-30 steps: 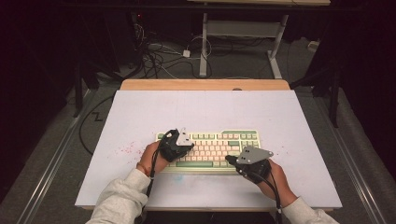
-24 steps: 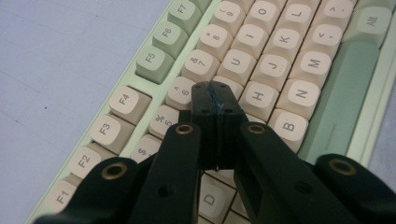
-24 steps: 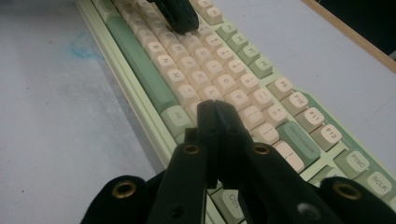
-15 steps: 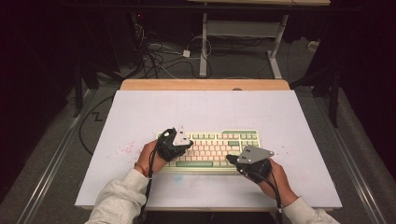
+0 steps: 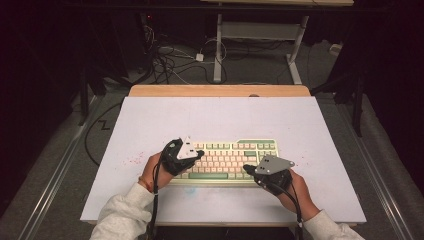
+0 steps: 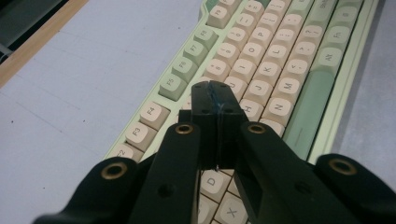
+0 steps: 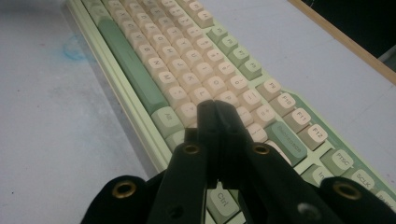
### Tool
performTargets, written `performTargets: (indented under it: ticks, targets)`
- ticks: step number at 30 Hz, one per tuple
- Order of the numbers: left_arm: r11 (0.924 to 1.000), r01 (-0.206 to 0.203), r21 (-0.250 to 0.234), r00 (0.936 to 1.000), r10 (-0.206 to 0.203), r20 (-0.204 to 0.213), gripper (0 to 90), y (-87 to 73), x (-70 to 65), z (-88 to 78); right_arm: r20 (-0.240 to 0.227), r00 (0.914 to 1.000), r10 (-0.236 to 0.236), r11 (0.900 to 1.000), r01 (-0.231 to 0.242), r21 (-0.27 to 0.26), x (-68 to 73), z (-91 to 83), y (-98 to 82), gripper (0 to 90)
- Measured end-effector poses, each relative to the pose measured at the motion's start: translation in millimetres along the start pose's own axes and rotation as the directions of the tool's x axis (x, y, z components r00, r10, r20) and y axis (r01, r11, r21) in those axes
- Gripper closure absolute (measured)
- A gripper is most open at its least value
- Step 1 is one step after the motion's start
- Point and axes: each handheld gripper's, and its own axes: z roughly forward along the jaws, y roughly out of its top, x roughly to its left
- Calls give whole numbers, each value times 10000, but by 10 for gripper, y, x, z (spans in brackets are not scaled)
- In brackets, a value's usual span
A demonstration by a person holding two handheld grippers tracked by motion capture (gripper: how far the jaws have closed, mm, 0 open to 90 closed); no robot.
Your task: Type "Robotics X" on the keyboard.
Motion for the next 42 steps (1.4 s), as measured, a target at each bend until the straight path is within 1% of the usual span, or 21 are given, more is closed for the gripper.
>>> performTargets:
  ticks: [3,10,14,21,24,31,37,42]
  targets:
    - [10000,-84,-9,9999,84,-71,876,-13,-10,-29,-15,10000,-16,10000,16,8,1,8,-2,900]
    - [10000,-86,11,9999,86,-83,876,-81,-25,-95,-101,9999,24,10000,-24,0,1,35,10,900]
    - [10000,-13,-67,9999,12,-101,876,-117,-25,-130,-151,9998,118,9999,-119,-59,-29,74,47,900]
    - [9998,82,-158,9996,-86,-254,877,-175,-45,-191,-246,9997,42,10000,-43,-32,-24,179,117,900]
    - [9998,133,-165,9993,-139,-335,876,-231,-61,-230,-312,9995,-36,10000,36,-4,-21,229,156,900]
    - [9984,515,-238,9971,-528,-555,877,-395,-41,-358,-414,9989,-212,9998,215,58,-17,375,292,900]
    - [9978,651,-110,9963,-656,-563,876,-506,-43,-428,-496,9985,-219,9993,234,301,-44,548,388,900]
    - [9971,762,-39,9953,-763,-589,875,-588,-51,-495,-572,9974,-431,9974,462,550,-30,676,443,900]
